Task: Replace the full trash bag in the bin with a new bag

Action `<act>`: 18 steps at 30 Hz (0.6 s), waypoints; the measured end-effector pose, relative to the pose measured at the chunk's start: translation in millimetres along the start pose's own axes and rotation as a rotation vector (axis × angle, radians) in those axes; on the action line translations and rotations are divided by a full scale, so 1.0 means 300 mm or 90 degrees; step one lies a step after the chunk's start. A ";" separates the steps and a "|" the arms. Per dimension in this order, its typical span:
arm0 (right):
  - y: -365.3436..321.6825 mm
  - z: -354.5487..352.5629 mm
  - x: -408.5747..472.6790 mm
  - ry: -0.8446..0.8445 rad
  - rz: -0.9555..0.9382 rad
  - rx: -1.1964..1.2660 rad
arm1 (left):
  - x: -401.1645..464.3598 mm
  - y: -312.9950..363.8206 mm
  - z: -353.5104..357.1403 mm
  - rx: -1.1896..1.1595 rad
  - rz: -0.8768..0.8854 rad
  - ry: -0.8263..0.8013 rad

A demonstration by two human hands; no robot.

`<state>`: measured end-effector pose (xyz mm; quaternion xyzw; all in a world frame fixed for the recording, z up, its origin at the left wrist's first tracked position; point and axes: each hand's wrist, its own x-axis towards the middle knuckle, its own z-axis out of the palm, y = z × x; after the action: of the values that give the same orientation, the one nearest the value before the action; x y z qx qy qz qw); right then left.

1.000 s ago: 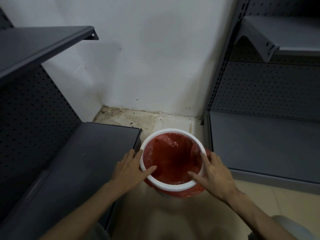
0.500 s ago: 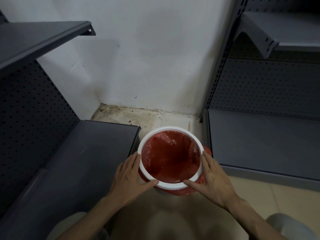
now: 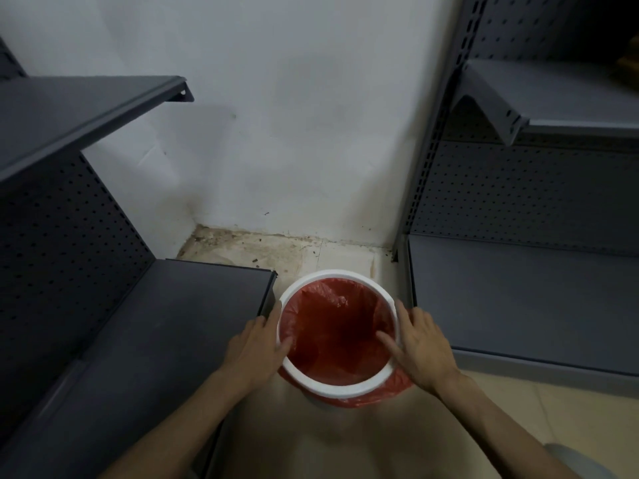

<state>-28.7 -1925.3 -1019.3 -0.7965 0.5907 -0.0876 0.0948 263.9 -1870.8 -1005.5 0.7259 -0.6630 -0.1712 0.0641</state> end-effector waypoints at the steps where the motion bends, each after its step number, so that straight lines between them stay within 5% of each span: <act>1: -0.003 -0.011 0.020 -0.012 0.017 0.005 | 0.015 0.004 -0.008 0.004 0.003 -0.006; 7: -0.011 -0.019 0.063 -0.092 0.018 0.057 | 0.062 -0.006 -0.006 -0.085 0.006 -0.056; 18: -0.017 -0.008 0.035 -0.062 0.057 0.235 | 0.041 0.003 -0.004 -0.165 -0.002 -0.069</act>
<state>-21.4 -1934.1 -1015.5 -0.7416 0.5944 -0.1514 0.2717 264.3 -1883.3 -1006.3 0.7025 -0.6366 -0.2942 0.1214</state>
